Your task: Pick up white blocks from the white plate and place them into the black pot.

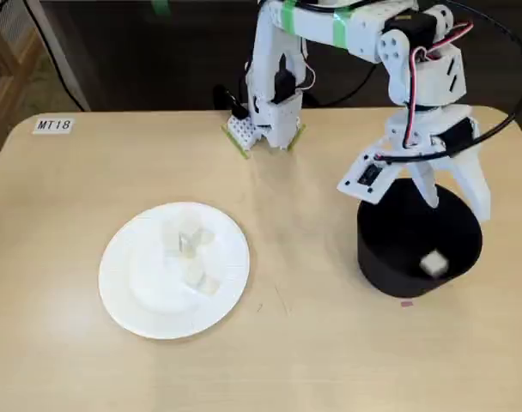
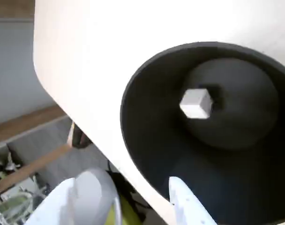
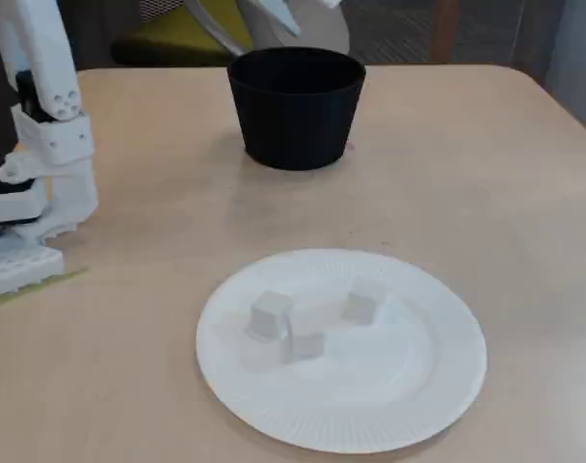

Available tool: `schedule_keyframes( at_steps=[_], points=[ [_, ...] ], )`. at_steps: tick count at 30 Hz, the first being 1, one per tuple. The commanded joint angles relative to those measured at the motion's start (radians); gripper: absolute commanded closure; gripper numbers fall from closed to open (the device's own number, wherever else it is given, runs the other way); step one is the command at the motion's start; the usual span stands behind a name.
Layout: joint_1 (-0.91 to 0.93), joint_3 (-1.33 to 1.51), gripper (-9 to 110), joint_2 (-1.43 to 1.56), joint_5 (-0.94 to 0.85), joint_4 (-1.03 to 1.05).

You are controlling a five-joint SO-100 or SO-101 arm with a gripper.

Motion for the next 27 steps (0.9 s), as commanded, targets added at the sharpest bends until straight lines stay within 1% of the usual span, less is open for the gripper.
schedule_keyframes(
  at_steps=[1,7,10,12,13,16,18,20,24,27],
  points=[
    [0.055,-0.017,104,0.017,0.012,0.037],
    [0.249,-0.017,104,0.028,-0.032,0.241],
    [0.396,-0.014,104,0.046,-0.043,0.347],
    [0.506,0.040,104,0.097,-0.038,0.371],
    [0.565,0.100,104,0.155,-0.029,0.348],
    [0.733,0.393,104,0.431,0.031,0.144],
    [0.818,0.525,104,0.537,0.055,0.078],
    [0.853,0.557,104,0.523,0.046,0.083],
    [0.856,0.551,104,0.402,0.028,0.094],
    [0.885,0.537,104,0.339,0.034,0.057]
  ],
)
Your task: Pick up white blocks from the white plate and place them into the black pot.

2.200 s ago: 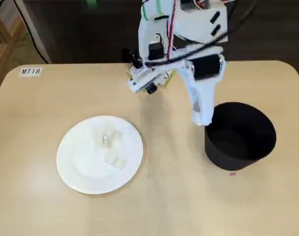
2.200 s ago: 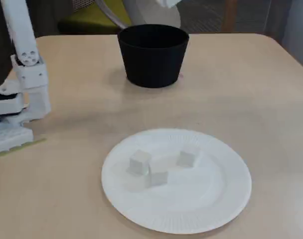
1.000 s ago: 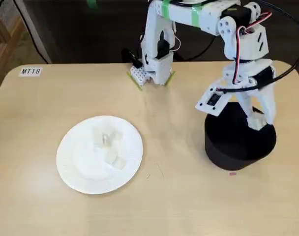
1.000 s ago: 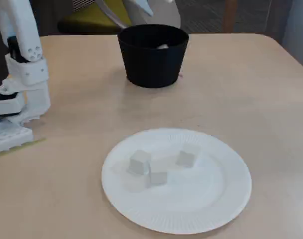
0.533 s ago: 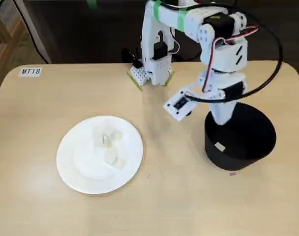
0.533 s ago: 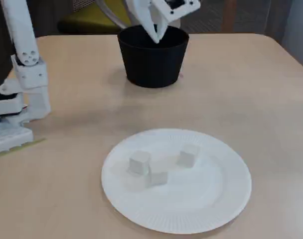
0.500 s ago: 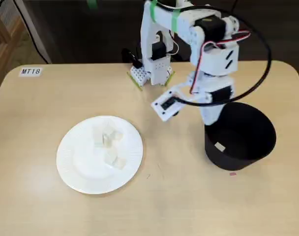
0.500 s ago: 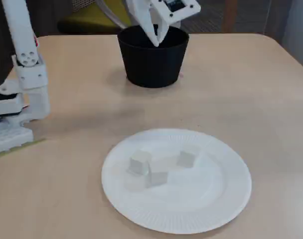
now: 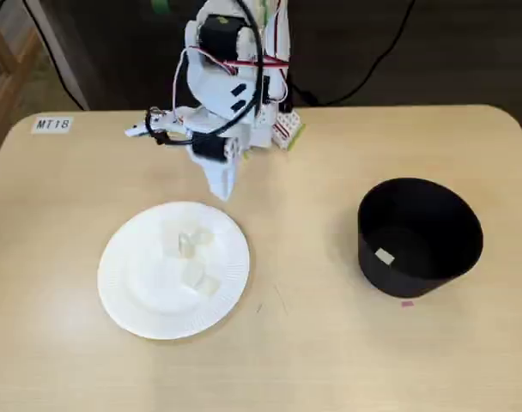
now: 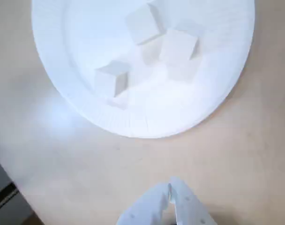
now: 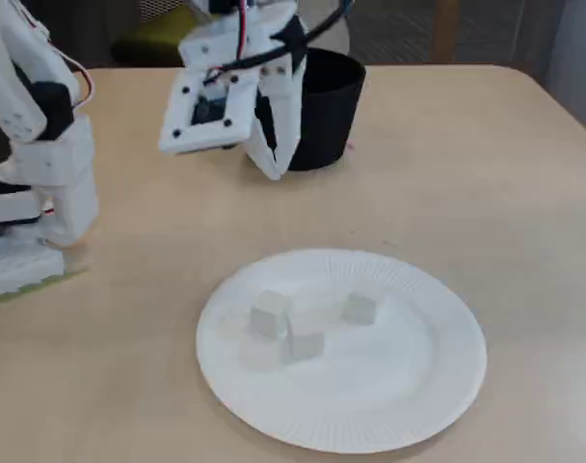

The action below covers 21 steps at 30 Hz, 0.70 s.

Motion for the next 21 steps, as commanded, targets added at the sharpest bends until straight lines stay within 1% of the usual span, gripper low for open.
schedule_keyframes(
  at_steps=[1,4,6,7,12,18,21],
  points=[
    [0.051,-0.017,104,-0.043,0.002,-0.055],
    [0.094,-0.040,103,-0.106,0.000,-0.101],
    [0.112,-0.072,85,-0.170,-0.040,-0.095],
    [0.115,-0.083,80,-0.199,-0.063,-0.094],
    [0.160,-0.146,68,-0.311,-0.087,-0.072],
    [0.163,-0.252,63,-0.428,-0.074,-0.031],
    [0.160,-0.276,64,-0.468,-0.061,-0.038]
  ],
)
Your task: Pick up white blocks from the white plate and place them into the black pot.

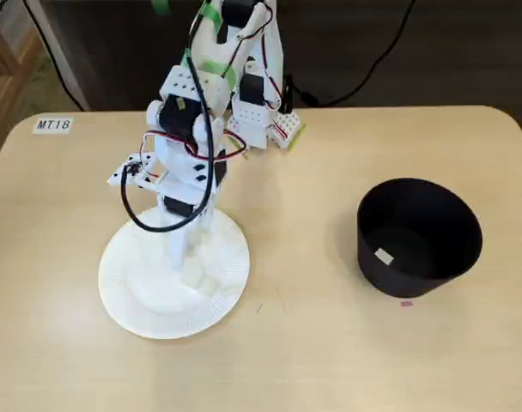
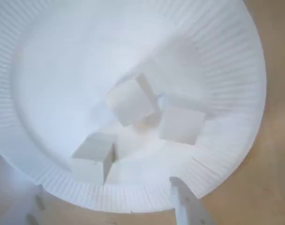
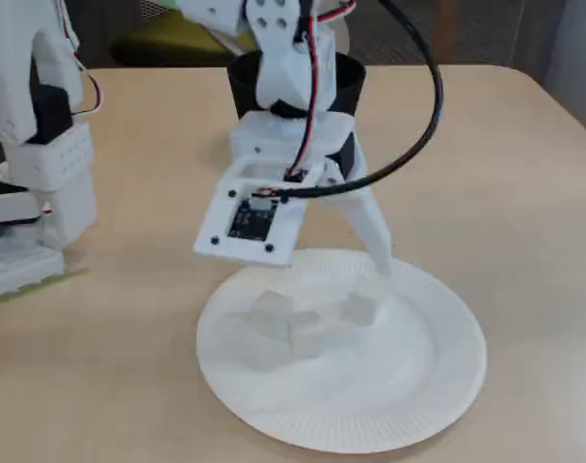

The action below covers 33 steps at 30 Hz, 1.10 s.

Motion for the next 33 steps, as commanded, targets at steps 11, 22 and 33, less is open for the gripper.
schedule_keyframes(
  at_steps=[11,22,33],
  points=[
    [-0.031,-0.187,65,-0.135,0.087,0.020],
    [-0.048,-0.308,67,-0.288,0.106,0.020],
    [-0.044,-0.499,101,-0.459,0.158,-0.005]
  ],
)
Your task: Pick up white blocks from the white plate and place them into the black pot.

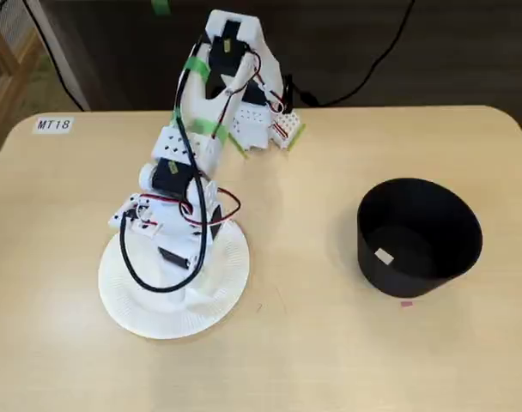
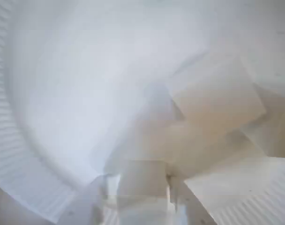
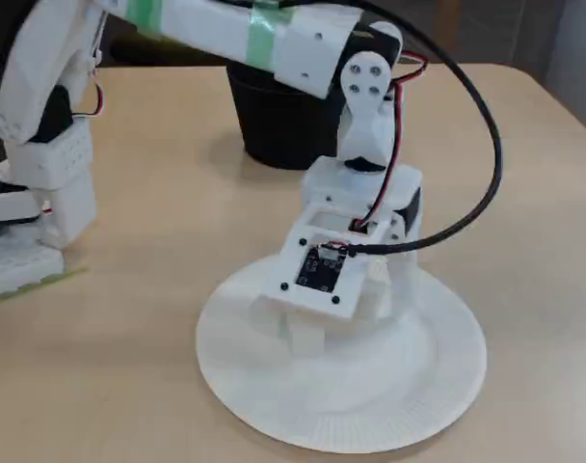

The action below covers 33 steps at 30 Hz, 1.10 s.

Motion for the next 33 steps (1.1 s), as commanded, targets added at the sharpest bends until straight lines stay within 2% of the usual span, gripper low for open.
schedule_keyframes(
  at_steps=[1,6,11,17,19,22,27,33],
  points=[
    [-0.009,-0.089,104,-0.017,0.018,-0.008],
    [-0.009,-0.109,104,-0.011,-0.003,-0.034],
    [0.015,-0.109,104,0.118,0.003,-0.129],
    [-0.061,-0.107,104,0.341,0.193,-0.376],
    [-0.129,-0.109,104,0.410,0.213,-0.396],
    [-0.253,-0.101,104,0.520,0.183,-0.359],
    [-0.508,-0.110,104,0.666,0.115,-0.138],
    [-0.799,-0.098,104,0.692,0.127,0.041]
  ],
)
